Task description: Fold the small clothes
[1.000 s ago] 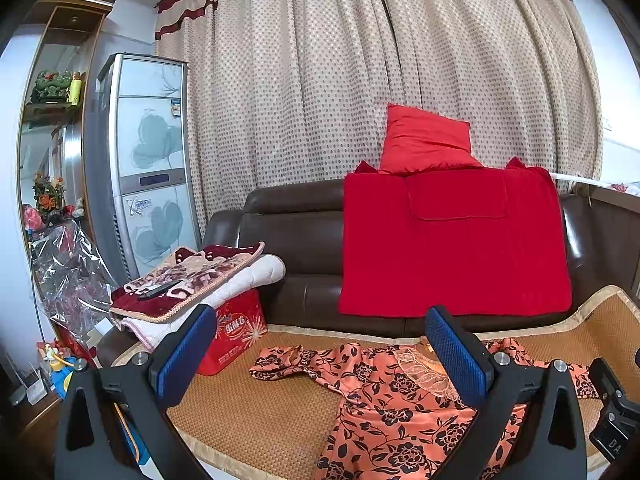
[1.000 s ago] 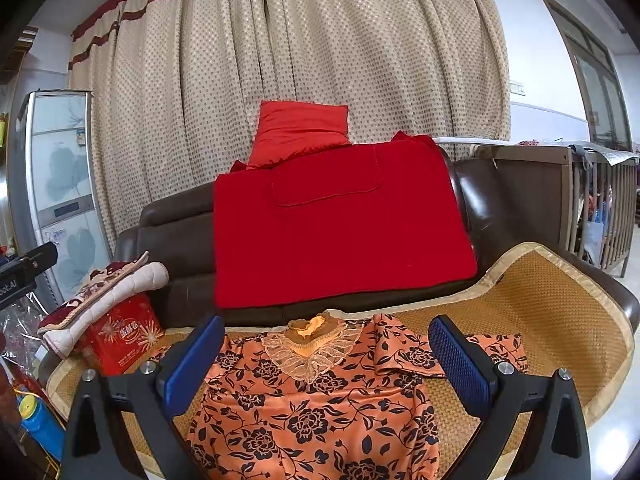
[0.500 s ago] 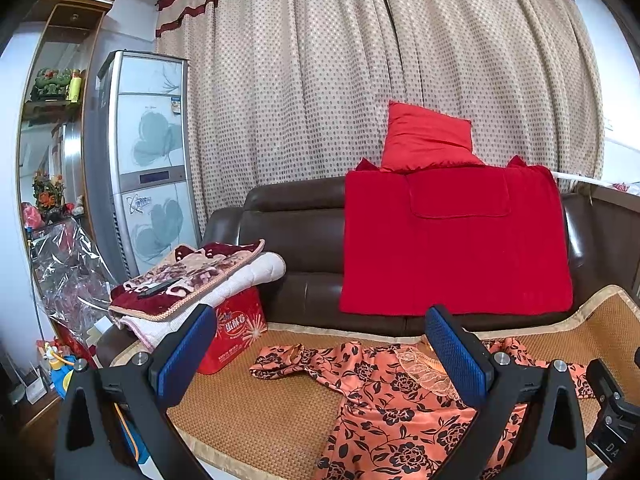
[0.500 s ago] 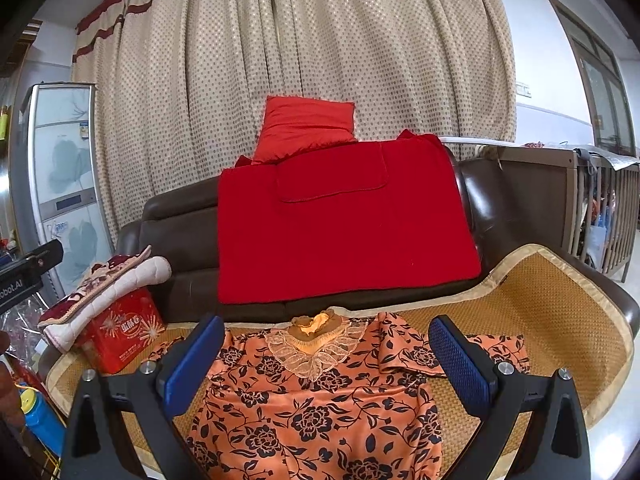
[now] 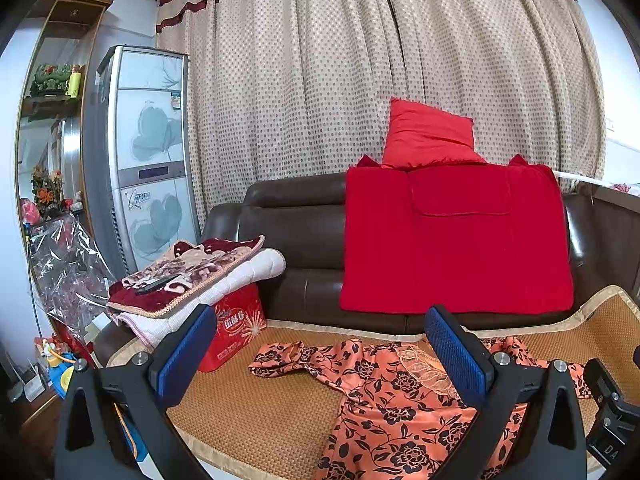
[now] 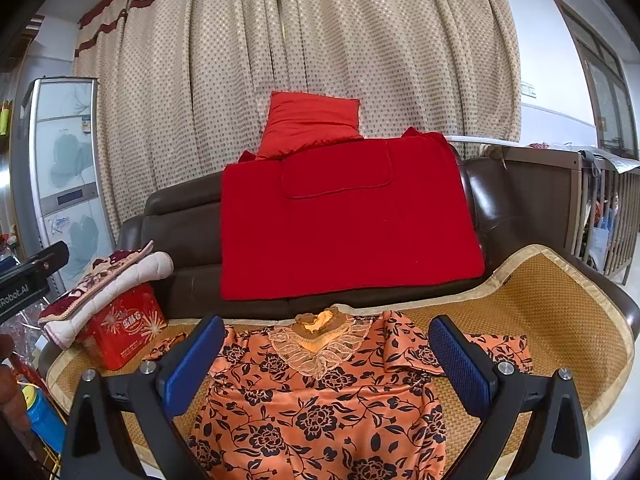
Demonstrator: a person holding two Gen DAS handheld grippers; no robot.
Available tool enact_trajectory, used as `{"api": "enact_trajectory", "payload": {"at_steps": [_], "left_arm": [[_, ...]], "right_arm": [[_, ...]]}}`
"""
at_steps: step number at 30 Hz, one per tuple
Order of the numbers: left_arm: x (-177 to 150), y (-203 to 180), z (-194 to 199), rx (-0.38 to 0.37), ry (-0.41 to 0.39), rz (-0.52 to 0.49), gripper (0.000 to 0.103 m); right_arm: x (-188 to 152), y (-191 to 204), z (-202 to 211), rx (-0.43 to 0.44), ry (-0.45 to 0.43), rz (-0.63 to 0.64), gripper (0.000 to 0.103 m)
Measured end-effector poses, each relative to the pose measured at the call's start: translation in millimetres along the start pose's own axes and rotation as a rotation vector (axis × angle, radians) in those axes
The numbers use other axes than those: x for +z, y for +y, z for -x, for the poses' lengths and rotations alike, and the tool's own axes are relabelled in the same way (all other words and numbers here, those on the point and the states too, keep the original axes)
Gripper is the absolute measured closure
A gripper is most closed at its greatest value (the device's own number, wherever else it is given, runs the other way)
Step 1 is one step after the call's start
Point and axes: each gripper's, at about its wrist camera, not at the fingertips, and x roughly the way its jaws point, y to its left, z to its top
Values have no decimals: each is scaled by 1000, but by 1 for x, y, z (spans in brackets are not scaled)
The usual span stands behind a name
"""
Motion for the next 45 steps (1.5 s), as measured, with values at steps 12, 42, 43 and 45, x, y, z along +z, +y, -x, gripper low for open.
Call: {"api": "enact_trajectory", "payload": {"at_steps": [12,42,43,45], "left_arm": [[-4,2,-9,3,11,3,0],[-134,-60,-185,-158,493,-56,0],[-148,-66,-199,-147,514,-59,0],[-169,-78,-222,-141,546,-64,0]], "right_arm": [[-4,8,-10,2,26,12,0],[-61,-156,-123,-67,248,-392,0],[-71,-189,-130,-71,263,-496,0],[-93,-248,-141,-66,269,-684,4]]}}
